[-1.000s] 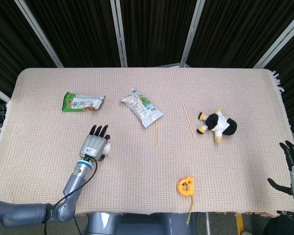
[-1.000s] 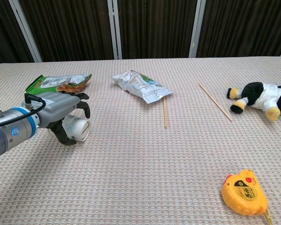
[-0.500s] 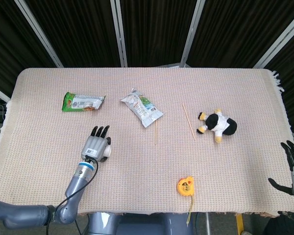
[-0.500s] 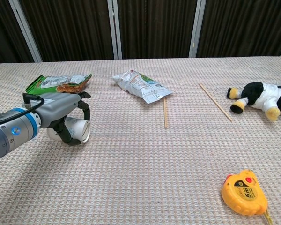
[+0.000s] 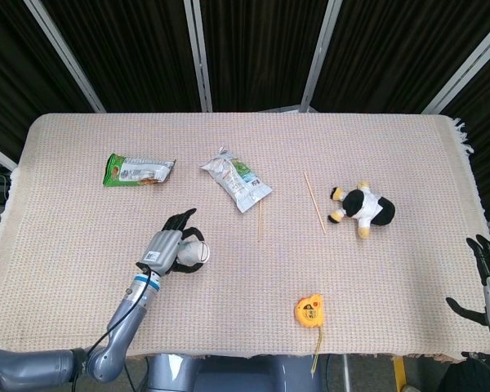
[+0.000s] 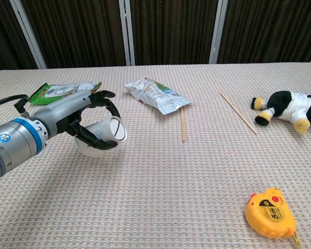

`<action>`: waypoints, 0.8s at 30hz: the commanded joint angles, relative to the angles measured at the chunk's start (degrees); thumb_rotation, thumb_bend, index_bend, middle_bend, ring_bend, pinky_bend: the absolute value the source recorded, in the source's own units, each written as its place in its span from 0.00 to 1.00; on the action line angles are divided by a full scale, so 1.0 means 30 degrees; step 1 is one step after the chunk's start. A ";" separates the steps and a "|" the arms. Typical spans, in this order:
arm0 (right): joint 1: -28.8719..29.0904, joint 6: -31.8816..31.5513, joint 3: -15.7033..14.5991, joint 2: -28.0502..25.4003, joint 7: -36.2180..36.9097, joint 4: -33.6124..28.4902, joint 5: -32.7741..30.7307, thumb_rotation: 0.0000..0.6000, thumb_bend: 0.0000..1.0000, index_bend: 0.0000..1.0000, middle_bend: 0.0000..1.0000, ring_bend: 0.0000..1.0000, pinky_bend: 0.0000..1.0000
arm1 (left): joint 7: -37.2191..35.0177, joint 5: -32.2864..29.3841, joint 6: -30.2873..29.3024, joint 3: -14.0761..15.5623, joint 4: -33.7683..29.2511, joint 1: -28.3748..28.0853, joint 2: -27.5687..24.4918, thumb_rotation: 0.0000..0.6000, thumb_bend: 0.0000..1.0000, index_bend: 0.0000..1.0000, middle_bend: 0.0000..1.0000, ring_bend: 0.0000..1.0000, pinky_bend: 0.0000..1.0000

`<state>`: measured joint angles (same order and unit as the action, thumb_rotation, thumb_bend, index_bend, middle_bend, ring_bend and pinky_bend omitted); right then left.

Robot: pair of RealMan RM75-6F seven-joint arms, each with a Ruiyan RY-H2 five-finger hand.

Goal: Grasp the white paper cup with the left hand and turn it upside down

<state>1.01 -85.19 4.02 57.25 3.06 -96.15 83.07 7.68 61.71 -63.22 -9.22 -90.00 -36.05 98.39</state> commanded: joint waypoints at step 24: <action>0.0109 0.0238 -0.0133 0.0149 -0.0572 -0.0086 0.0079 1.00 0.08 0.01 0.00 0.00 0.00 | -0.6205 0.4066 0.2027 0.2121 0.2726 0.2106 -0.2872 1.00 0.16 0.04 0.00 0.00 0.00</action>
<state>1.32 -84.49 3.65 57.67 1.37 -96.41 83.27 -11.08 73.45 -57.30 -3.45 -81.72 -30.12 90.51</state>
